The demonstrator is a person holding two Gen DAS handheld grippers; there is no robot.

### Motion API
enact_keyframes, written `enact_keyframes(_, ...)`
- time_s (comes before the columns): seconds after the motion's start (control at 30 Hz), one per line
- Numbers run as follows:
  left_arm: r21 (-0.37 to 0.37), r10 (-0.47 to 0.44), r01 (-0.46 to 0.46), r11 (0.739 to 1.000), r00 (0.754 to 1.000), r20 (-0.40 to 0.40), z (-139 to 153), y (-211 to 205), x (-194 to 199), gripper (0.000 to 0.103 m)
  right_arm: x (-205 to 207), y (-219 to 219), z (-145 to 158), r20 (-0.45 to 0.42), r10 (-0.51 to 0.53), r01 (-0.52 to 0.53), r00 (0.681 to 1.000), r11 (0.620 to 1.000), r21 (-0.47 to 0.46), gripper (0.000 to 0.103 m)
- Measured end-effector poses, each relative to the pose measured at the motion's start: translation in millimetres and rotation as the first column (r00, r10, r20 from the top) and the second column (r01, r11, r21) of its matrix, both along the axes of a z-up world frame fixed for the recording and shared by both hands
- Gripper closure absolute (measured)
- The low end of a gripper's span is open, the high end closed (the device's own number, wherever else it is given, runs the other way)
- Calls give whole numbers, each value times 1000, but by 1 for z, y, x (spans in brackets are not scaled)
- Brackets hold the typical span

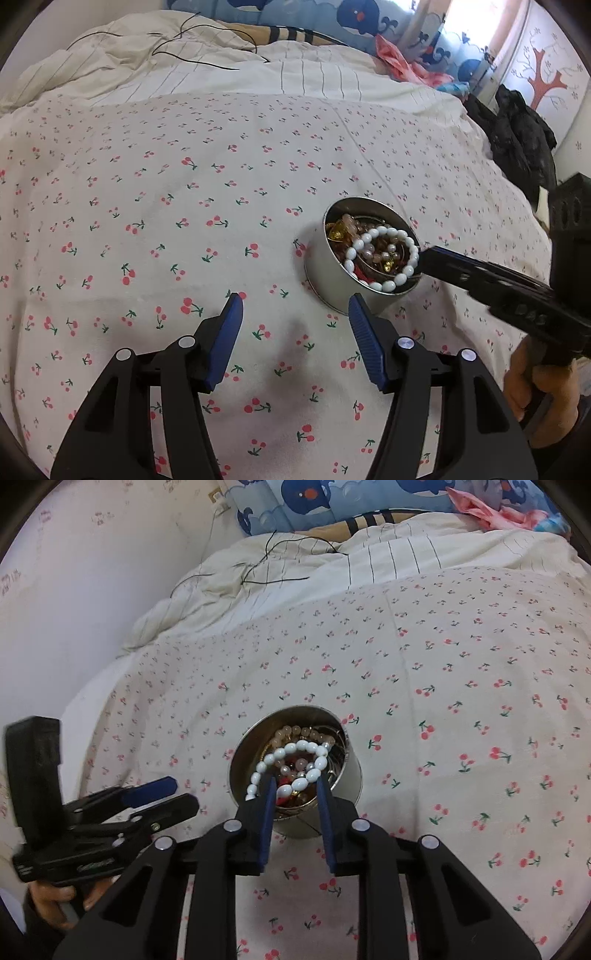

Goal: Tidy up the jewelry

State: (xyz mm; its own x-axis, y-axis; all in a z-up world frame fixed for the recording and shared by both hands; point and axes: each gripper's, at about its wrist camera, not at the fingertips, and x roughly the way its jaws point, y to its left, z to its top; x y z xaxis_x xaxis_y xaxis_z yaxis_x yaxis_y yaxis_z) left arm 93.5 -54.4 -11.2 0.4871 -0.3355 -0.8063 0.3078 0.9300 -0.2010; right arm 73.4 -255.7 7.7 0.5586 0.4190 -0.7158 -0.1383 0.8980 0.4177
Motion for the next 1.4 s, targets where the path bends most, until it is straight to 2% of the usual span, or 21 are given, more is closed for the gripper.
enact_keyframes(0.17, 23, -20, 20, 1000, 1000, 1, -3, -2, -3, 46, 10, 19, -8, 6, 18, -18, 1000, 997, -74, 81)
enact_keyframes(0.3, 22, -2, 2, 1000, 1000, -4, -6, 1, -4, 45, 1, 9, 2, 43, -27, 30, 999, 996, -80, 80)
enact_keyframes(0.33, 22, 4, -4, 1000, 1000, -3, -6, 1, -4, 43, -3, 5, 6, 55, -38, 43, 998, 996, -81, 76)
enact_keyframes(0.37, 27, 11, -11, 1000, 1000, 1, -6, 1, -6, 42, -10, 0, 11, 74, -60, 66, 995, 994, -84, 66)
enact_keyframes(0.4, 34, 14, -14, 999, 1000, 5, -6, 0, -7, 41, -15, -3, 14, 87, -79, 87, 993, 992, -94, 60)
enact_keyframes(0.43, 42, 19, -20, 999, 1000, 10, -7, -1, -9, 38, -18, -5, 15, 96, -92, 102, 991, 989, -106, 47)
enact_keyframes(0.47, 47, 28, -28, 998, 999, 16, -7, -2, -11, 33, -24, -8, 15, 103, -110, 123, 989, 984, -131, 40)
enact_keyframes(0.57, 55, 59, -61, 997, 998, 34, -7, -2, -16, 24, -30, -13, 6, 60, -121, 129, 991, 978, -165, 39)
enact_keyframes(0.7, 84, 83, -86, 993, 996, 41, -10, -4, -21, 20, -38, -14, -8, 4, -117, 115, 993, 971, -209, 34)
enact_keyframes(0.97, 149, 80, -90, 985, 994, 74, -9, -8, -38, 13, -56, -6, -8, 3, -102, 99, 995, 959, -264, 25)
enact_keyframes(1.4, 167, 100, -113, 979, 991, 87, -9, -5, -45, 8, -64, -6, -10, -8, -109, 102, 994, 951, -293, 19)
